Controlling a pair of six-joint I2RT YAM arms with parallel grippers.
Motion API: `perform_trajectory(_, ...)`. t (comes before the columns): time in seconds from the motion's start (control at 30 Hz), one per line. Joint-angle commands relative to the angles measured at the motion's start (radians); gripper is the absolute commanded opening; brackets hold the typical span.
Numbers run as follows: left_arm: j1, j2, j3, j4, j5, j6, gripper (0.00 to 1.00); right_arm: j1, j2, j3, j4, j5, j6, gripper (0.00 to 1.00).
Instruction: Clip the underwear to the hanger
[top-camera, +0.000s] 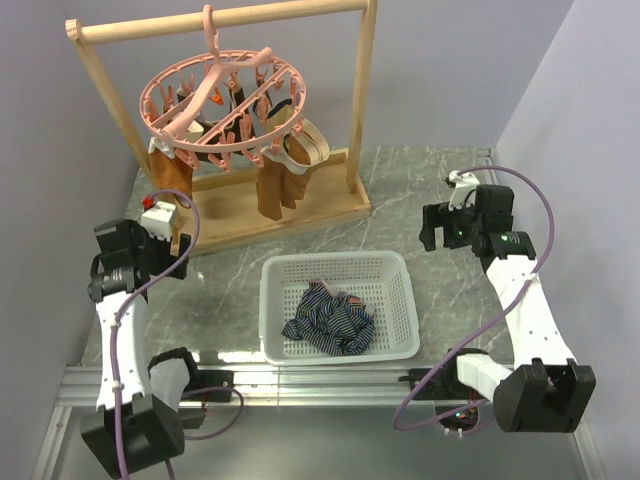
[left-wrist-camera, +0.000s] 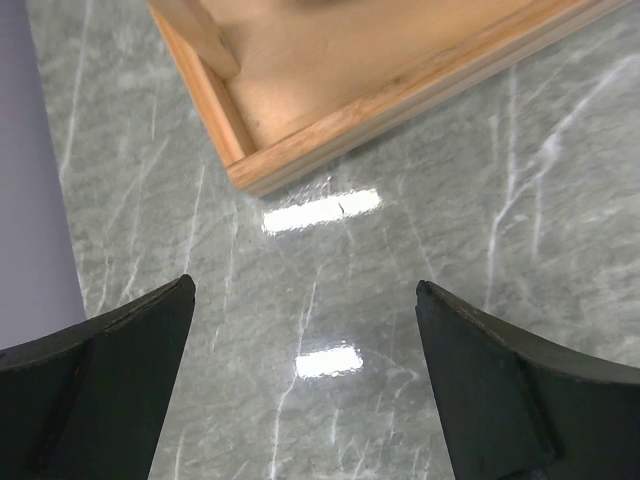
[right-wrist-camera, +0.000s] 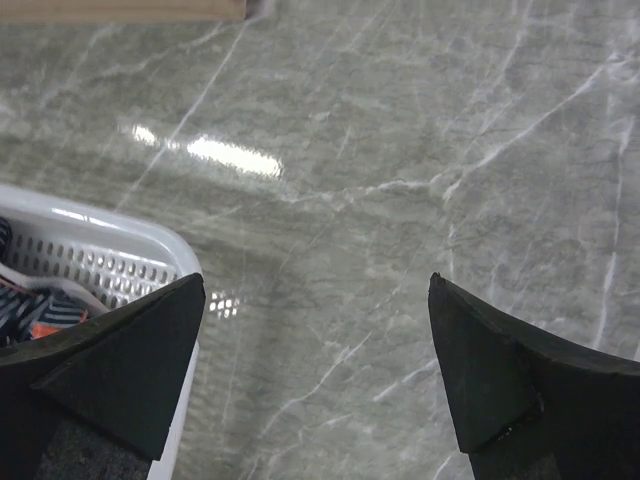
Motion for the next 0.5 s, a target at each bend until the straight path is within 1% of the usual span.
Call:
perform_trajectory(0.0,-0.001,-0.081,0.014,-0.015,0.086,0.023,0.99,0.005,-0.058,0.035,0.091,0.051,0.076,1.00)
perform_trajectory(0.07,-0.001,-0.107,0.030,-0.024,0.115,0.019,0.99,0.005,-0.081,0.037,0.135,0.065,0.113,1.00)
perform_trajectory(0.13,-0.001,-0.112,0.059,-0.042,0.134,0.000,0.99,0.005,-0.092,0.043,0.165,0.039,0.105,1.00)
perform_trajectory(0.23,-0.001,-0.115,0.105,-0.075,0.178,-0.032,0.99,0.005,-0.067,0.080,0.163,0.007,0.098,1.00)
perform_trajectory(0.3,-0.001,-0.123,0.128,-0.078,0.215,-0.082,0.99,0.005,-0.044,0.118,0.162,-0.013,0.098,1.00)
perform_trajectory(0.33,-0.001,-0.133,0.149,-0.063,0.226,-0.110,0.99,0.007,-0.037,0.130,0.165,-0.051,0.098,1.00)
perform_trajectory(0.37,-0.001,-0.140,0.158,-0.053,0.237,-0.179,0.99,0.005,-0.029,0.146,0.168,-0.073,0.107,1.00)
perform_trajectory(0.43,-0.001,-0.147,0.193,-0.038,0.279,-0.254,0.99,0.012,0.000,0.187,0.186,-0.126,0.128,1.00)
perform_trajectory(0.47,-0.001,-0.146,0.204,-0.027,0.295,-0.332,0.99,0.013,0.012,0.201,0.196,-0.173,0.153,1.00)
